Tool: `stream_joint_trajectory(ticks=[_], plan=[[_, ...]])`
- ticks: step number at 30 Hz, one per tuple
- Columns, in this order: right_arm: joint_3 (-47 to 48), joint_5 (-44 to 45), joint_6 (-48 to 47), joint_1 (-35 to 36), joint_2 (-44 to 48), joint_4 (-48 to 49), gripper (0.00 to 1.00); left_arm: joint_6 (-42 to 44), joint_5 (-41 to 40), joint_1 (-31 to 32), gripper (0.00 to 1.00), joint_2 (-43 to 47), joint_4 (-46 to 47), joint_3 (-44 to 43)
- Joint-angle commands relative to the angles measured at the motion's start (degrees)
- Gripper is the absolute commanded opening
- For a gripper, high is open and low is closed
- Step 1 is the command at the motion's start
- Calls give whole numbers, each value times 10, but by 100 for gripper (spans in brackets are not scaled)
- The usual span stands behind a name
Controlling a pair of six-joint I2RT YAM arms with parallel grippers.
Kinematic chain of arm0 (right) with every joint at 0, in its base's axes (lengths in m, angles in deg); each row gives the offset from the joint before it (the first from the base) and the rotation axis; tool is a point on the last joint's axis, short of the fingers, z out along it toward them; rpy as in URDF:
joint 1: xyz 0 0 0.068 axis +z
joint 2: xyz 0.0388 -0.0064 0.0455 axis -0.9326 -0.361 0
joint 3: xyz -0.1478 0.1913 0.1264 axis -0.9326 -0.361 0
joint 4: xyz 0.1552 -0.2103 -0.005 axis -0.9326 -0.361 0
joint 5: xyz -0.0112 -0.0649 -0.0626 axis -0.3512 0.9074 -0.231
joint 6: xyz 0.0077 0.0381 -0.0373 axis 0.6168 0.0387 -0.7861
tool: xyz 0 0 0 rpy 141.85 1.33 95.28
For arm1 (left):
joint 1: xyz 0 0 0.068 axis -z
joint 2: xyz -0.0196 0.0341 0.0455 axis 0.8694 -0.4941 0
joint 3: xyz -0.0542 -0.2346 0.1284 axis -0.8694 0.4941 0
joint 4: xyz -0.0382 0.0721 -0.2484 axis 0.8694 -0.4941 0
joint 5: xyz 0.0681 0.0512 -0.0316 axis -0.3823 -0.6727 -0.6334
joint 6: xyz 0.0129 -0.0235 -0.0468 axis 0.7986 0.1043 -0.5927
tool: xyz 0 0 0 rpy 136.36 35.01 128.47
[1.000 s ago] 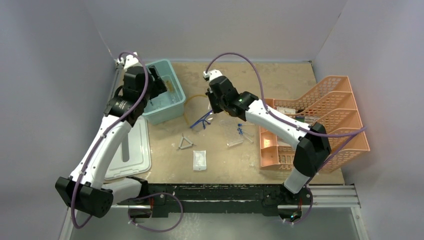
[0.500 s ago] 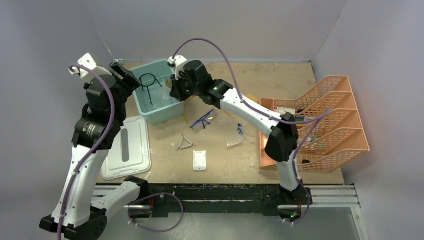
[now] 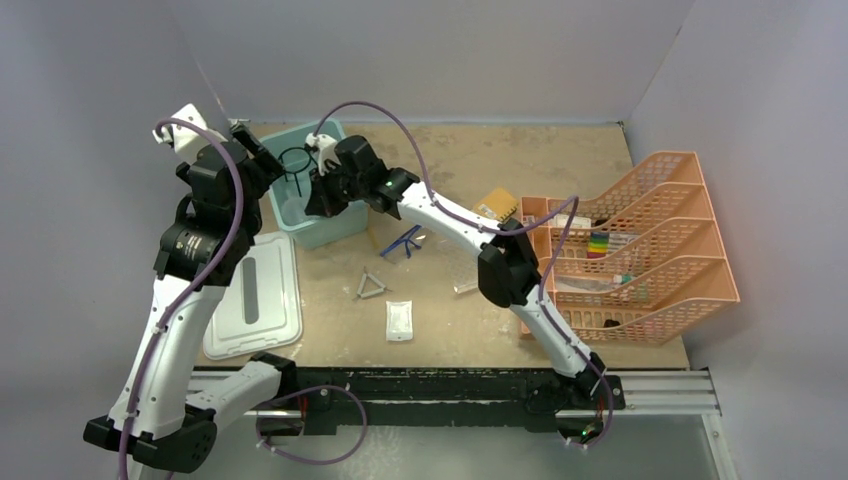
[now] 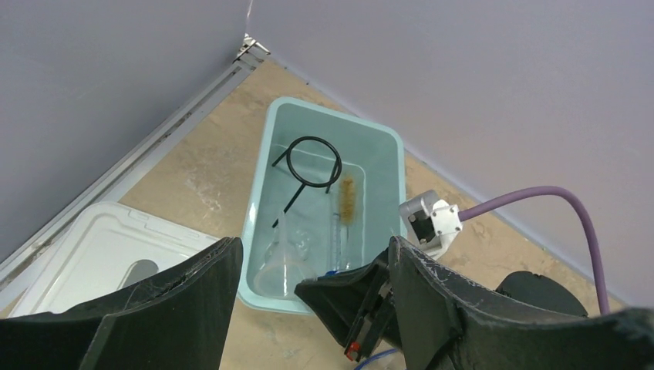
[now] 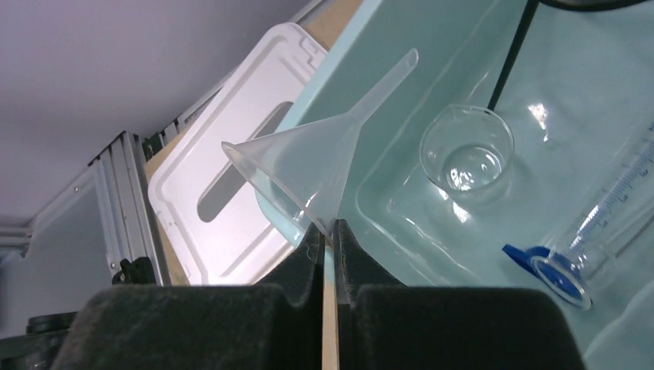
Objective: Organize the chemistry lab equipment
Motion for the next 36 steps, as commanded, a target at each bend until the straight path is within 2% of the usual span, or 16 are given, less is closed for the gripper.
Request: stream_joint_trajectory(ticks=[1,7,11,13,18,21,25,28,33,36], plan=[[70,-33,17,-3,-27,19,0,-3,-26,-3,68,7,0,0],[101,-27,29,-6,-65,13,0,0,-24,-3,68,9,-12,8],[106,-22,37,-9,-76,27,5,0,-18,-3,69,11,-14,12],[118,-23,35,-10,-83,24,10,-1,-11,-3,69,9,-15,11],[107,-45,24,-13,-53,20,41,0,10,-3,70,1,-22,1],[94,-51,16,-13,-27,19,49,-5,21,-3,70,4,-17,2],[81,-54,17,-14,16,14,50,-4,46,-3,70,6,-8,6],[31,-51,21,-19,72,27,49,8,93,-3,72,12,9,18],[-114,-5,39,-43,203,60,46,28,173,-3,78,38,41,58],[-235,68,39,-63,292,76,43,29,232,-3,80,47,44,74]])
